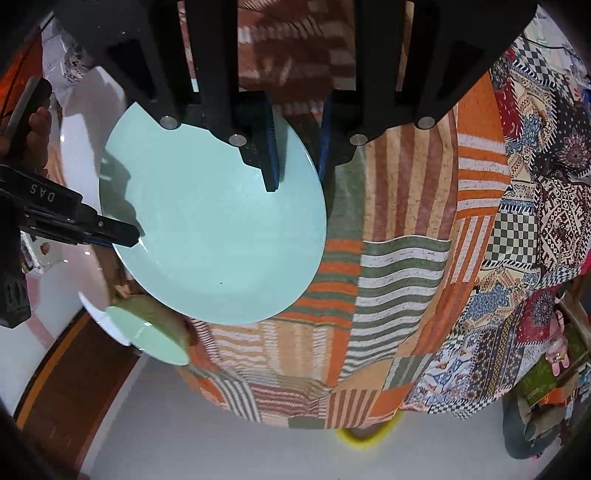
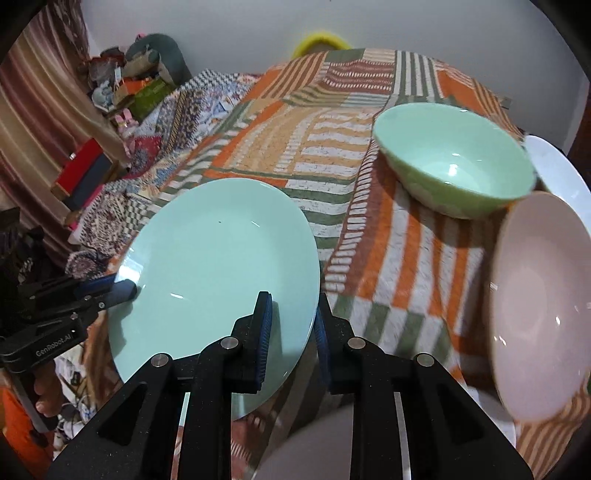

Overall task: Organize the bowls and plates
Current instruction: 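Carry the mint-green plate with both tools over the white plate, then lower the mint-green plate onto the white plate and open both tools, then move both tools to the pale pink bowl rim and close on it, then lift the pink bowl with both tools and carry it over the plate stack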

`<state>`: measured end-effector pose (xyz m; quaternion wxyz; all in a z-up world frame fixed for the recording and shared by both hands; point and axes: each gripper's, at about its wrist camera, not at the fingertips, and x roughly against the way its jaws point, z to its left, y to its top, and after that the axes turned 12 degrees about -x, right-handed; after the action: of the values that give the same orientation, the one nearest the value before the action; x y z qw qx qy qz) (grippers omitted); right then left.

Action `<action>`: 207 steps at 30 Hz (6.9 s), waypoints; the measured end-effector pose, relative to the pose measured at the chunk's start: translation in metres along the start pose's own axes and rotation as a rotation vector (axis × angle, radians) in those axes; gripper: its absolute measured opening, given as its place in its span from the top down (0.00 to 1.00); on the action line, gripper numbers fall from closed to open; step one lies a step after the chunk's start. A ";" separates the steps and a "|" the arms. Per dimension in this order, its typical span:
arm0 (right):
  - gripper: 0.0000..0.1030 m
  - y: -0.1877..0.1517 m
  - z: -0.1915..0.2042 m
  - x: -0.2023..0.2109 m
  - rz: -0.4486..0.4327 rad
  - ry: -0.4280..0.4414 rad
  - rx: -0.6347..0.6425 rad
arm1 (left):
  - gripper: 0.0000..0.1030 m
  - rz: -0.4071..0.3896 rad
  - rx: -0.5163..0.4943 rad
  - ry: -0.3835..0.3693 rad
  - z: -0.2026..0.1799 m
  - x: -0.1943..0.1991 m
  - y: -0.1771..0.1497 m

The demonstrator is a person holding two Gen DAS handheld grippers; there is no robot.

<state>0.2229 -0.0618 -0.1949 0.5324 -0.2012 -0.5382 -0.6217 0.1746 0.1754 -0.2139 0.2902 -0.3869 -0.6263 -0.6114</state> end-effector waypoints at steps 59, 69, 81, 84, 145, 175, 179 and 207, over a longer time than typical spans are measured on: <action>0.80 -0.130 -0.138 0.095 -0.085 -0.044 -0.265 | 0.80 0.178 -0.258 -0.064 -0.198 -0.017 -0.031; 0.80 -0.121 -0.142 0.086 -0.070 -0.053 -0.260 | 0.80 0.184 -0.255 -0.037 -0.193 -0.029 -0.024; 0.80 -0.120 -0.140 0.083 -0.071 -0.058 -0.256 | 0.78 0.221 -0.237 -0.036 -0.188 -0.043 -0.025; 0.80 -0.119 -0.138 0.082 -0.077 -0.076 -0.245 | 0.77 0.218 -0.240 -0.031 -0.189 -0.044 -0.026; 0.58 -0.007 -0.205 0.078 -0.305 -0.121 -0.344 | 0.73 -0.031 -0.222 -0.096 -0.215 -0.109 0.128; 0.87 -0.016 -0.181 0.103 -0.286 -0.082 -0.324 | 0.89 -0.084 -0.264 -0.111 -0.225 -0.051 0.103; 0.87 -0.020 -0.170 0.117 -0.311 -0.071 -0.312 | 0.89 -0.108 -0.262 -0.109 -0.222 -0.028 0.095; 0.86 -0.051 -0.057 0.114 -0.321 0.043 -0.149 | 0.89 -0.208 -0.114 -0.001 -0.132 0.094 0.007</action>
<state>0.1562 -0.1705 -0.1433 0.4215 -0.1382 -0.5042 -0.7410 0.1156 0.0566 -0.1206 0.2026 -0.3360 -0.6272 -0.6728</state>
